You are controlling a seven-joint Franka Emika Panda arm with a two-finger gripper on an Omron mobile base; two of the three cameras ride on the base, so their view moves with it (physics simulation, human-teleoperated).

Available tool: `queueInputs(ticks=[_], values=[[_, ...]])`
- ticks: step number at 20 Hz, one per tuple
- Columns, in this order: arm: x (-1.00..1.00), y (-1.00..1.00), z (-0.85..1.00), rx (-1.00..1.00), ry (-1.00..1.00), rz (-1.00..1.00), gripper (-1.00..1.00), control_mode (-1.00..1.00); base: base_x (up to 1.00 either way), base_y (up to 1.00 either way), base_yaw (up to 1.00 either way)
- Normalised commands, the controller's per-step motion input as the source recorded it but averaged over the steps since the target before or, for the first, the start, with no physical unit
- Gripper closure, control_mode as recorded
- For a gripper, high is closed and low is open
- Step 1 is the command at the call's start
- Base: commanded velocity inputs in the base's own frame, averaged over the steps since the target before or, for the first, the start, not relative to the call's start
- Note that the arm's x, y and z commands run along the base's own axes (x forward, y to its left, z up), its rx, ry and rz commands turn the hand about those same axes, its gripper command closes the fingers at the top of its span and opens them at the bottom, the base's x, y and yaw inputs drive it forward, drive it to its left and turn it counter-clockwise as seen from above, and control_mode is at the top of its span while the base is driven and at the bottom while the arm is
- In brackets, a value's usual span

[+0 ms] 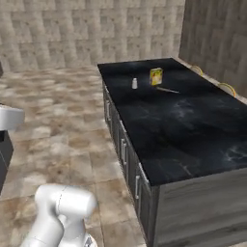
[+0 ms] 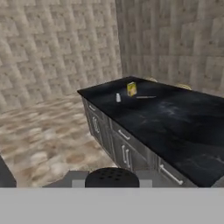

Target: Move the shaker and shaker from the cabinet to the dining counter.

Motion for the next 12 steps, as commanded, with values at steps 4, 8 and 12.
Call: queueInputs(ticks=[4, 8, 12], values=[[0.00, 0.00, 0.00, 0.00, 0.00, 0.00, 1.00, 1.00, 1.00, 0.02, -0.46], [0.00, 0.00, 0.00, 0.00, 0.00, 0.00, 1.00, 1.00, 1.00, 0.01, -0.58], [0.00, 0.00, 0.00, 0.00, 0.00, 0.00, 1.00, 1.00, 1.00, 0.06, -0.59]])
